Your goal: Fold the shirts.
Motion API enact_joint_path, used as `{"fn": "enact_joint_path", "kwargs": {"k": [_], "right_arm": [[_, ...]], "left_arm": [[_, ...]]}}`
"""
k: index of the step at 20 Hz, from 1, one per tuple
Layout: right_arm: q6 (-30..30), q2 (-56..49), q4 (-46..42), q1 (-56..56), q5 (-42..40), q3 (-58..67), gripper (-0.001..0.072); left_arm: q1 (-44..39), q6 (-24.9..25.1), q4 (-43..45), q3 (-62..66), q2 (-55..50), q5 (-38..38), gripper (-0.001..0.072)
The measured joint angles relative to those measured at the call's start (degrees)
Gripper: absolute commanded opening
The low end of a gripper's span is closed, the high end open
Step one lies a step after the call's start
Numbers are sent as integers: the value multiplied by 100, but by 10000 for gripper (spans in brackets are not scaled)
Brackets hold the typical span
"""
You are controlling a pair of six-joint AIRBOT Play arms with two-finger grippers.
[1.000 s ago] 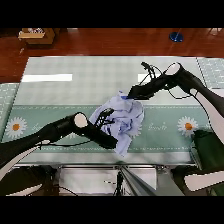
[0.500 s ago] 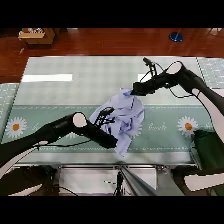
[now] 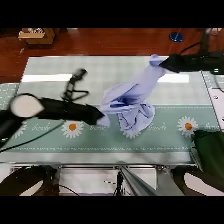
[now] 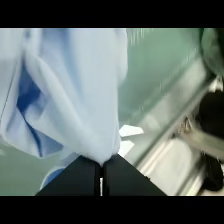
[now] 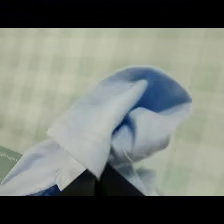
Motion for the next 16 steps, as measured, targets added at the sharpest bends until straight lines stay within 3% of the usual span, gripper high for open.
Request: {"fn": "enact_joint_path", "kwargs": {"k": [8, 16], "right_arm": [[190, 2295, 459, -326, -579, 24, 24], [505, 2964, 332, -350, -1255, 1283, 24]], "left_arm": [[1375, -142, 1075, 2347, 1163, -138, 19], [1545, -157, 1373, 4192, 1298, -57, 20]]}}
